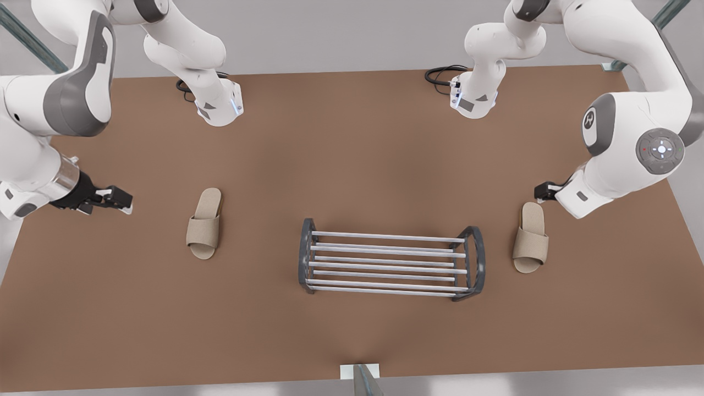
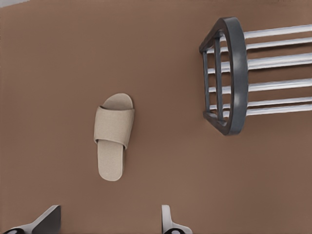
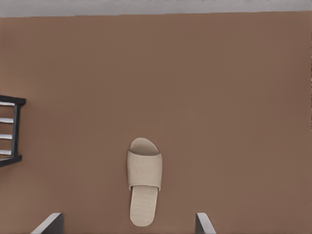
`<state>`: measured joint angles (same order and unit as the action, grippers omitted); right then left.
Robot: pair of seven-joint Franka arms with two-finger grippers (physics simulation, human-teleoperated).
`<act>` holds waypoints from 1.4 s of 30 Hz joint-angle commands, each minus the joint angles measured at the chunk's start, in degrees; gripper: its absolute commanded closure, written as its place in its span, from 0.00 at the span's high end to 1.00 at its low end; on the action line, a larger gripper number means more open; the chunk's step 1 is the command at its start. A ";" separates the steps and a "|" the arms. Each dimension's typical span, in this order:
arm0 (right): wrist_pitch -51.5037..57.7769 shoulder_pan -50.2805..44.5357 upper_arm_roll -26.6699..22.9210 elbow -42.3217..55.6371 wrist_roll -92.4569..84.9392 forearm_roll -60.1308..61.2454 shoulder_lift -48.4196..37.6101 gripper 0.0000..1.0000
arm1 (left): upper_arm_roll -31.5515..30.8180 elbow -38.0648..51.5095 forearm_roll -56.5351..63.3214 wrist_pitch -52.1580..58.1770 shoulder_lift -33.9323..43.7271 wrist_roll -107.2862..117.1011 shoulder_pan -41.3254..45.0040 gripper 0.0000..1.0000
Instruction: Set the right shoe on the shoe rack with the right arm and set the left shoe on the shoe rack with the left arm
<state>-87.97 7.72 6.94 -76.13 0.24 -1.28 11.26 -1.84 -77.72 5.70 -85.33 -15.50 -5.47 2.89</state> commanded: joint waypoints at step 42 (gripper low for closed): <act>-26.28 -11.24 11.61 -69.77 49.33 -118.16 4.29 1.00 | 25.30 -63.69 -111.61 -45.98 5.57 -80.75 -0.17 1.00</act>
<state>-116.69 -3.47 18.56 -145.54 30.12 -118.27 15.67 23.44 -141.30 -104.20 -137.47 -9.95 -84.75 2.74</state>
